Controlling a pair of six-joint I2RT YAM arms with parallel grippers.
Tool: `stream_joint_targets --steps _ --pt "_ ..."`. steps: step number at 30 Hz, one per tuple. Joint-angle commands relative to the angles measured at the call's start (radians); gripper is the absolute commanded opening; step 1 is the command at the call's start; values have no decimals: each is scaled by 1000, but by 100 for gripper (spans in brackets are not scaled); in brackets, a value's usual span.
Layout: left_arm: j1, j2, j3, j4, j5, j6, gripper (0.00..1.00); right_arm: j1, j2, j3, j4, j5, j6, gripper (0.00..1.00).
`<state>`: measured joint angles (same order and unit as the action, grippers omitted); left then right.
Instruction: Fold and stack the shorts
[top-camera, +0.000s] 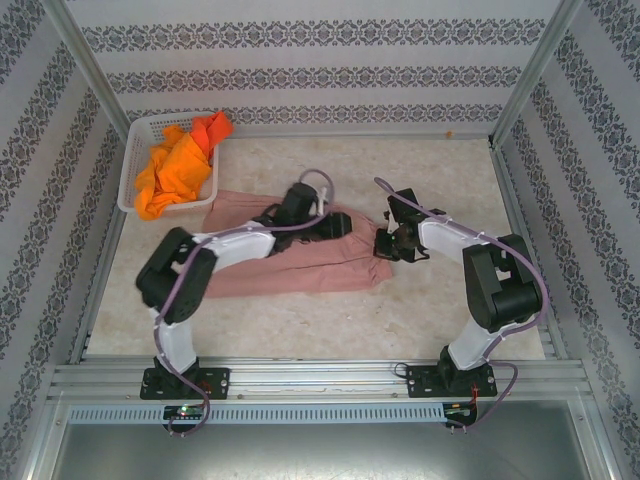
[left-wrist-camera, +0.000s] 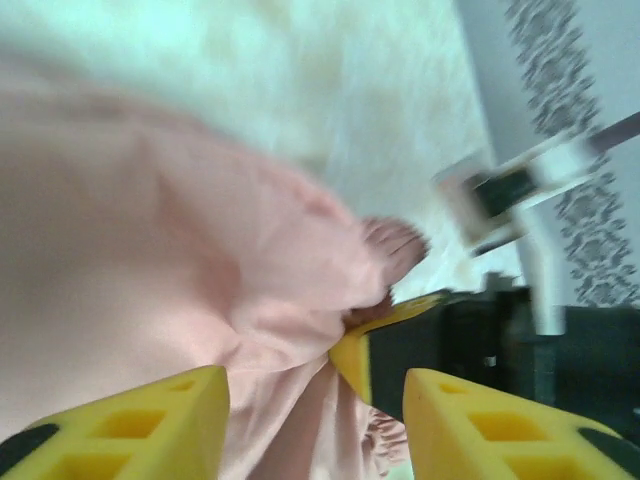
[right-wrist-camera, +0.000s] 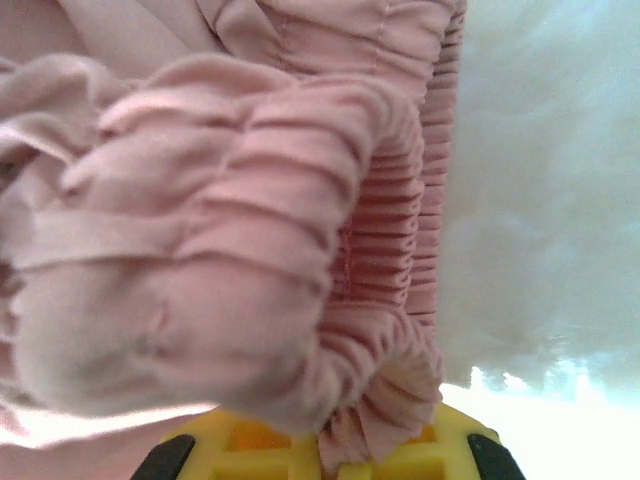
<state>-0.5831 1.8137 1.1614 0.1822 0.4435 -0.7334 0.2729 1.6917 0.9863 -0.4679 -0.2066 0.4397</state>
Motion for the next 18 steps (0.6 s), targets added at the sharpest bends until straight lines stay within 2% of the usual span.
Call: stream_joint_targets --steps 1,5,9,13,18 --pt "51 -135 -53 -42 -60 52 62 2 -30 69 -143 143 -50 0" --pt "99 -257 -138 -99 -98 103 77 -24 -65 163 -289 243 -136 0" --pt "133 -349 -225 -110 -122 118 88 -70 -78 254 -409 354 -245 0" --pt "145 -400 -281 -110 -135 127 92 -113 -93 349 -498 460 -333 0" --pt "150 -426 -320 -106 -140 124 93 -135 -99 475 -569 656 -448 0"
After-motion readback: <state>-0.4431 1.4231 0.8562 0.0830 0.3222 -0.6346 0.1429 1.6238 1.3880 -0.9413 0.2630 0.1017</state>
